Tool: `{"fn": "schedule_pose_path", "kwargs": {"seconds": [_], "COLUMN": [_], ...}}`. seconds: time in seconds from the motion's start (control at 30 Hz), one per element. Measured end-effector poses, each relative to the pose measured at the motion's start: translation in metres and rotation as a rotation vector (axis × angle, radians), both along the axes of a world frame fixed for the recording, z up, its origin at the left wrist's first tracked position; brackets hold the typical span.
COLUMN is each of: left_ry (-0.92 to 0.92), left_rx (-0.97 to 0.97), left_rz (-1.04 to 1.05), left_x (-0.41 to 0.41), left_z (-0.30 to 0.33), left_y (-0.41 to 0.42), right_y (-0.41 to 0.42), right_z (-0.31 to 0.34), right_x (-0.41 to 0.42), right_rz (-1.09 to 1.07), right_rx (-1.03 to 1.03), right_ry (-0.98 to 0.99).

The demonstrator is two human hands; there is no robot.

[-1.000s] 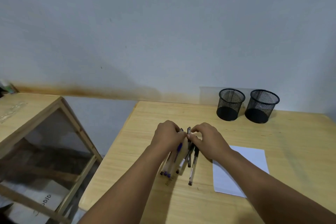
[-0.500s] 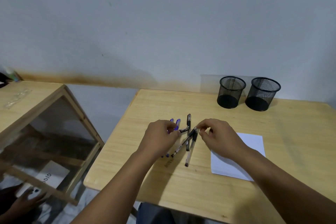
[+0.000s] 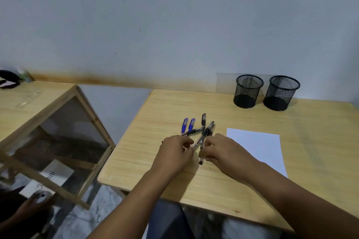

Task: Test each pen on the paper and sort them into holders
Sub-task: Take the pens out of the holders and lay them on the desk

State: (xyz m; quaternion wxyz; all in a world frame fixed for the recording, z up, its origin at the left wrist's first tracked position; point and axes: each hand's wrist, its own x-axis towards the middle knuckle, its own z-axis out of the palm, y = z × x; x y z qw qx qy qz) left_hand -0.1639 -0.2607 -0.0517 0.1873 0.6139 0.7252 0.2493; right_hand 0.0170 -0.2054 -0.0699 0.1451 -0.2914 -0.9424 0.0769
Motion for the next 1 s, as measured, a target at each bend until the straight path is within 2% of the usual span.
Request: {"fn": "schedule_pose_path", "kwargs": {"seconds": [0.1, 0.2, 0.5, 0.8, 0.9, 1.0], "left_ry": [-0.005, -0.027, -0.088, -0.237, -0.294, -0.338], "left_rx": [0.004, 0.026, 0.15, 0.189, 0.187, 0.182], "left_rz": [-0.011, -0.011, -0.138, -0.235, -0.233, -0.239], "left_x": [0.001, 0.001, 0.028, 0.066, 0.071, 0.075], "left_z": [0.001, 0.002, 0.001, -0.003, -0.005, -0.009], "left_y": [0.001, 0.001, 0.005, 0.022, 0.03, 0.034], "right_y": [-0.004, -0.012, -0.027, -0.021, -0.018, -0.018], "right_z": [0.0, 0.003, 0.039, 0.051, 0.051, 0.042], "right_x": [0.003, 0.008, 0.035, 0.065, 0.074, 0.075], "right_rz": [0.031, -0.001, -0.38, -0.563, -0.604, -0.616], "right_rx": [0.058, -0.013, -0.542, -0.829, -0.911, -0.955], "right_ry": [-0.016, 0.084, 0.905, 1.338, 1.369, 1.212]}}
